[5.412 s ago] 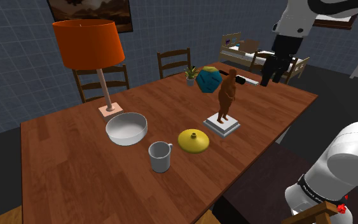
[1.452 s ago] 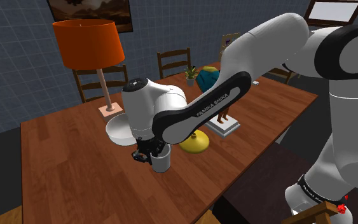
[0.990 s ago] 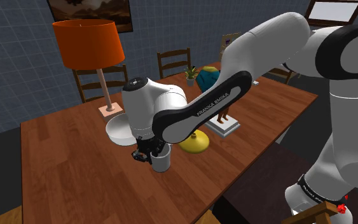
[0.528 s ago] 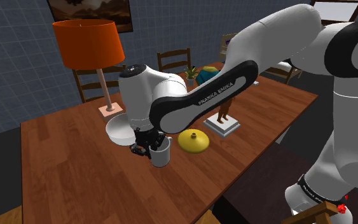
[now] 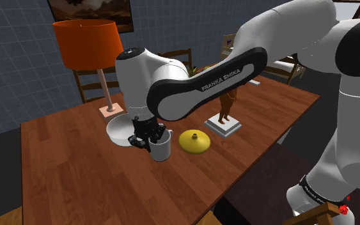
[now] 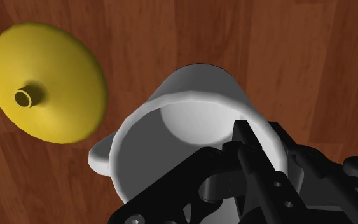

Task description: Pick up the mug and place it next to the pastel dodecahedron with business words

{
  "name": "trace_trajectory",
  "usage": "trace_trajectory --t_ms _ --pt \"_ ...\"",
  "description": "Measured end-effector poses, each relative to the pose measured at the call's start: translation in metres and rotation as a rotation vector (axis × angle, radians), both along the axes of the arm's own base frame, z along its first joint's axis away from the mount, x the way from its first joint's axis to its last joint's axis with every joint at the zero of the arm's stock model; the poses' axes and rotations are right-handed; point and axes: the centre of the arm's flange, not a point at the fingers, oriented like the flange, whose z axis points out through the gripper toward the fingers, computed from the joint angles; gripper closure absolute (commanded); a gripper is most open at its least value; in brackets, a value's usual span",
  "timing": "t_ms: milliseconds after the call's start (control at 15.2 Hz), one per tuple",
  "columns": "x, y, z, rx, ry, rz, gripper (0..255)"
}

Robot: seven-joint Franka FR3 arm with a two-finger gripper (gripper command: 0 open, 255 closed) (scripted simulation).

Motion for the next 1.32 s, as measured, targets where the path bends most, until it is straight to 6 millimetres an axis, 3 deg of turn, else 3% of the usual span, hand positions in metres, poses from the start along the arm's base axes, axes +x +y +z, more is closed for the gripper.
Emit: trace_trajectory --t_ms 1320 --pt "-0.001 0.000 0.105 0.000 0.000 0.000 255"
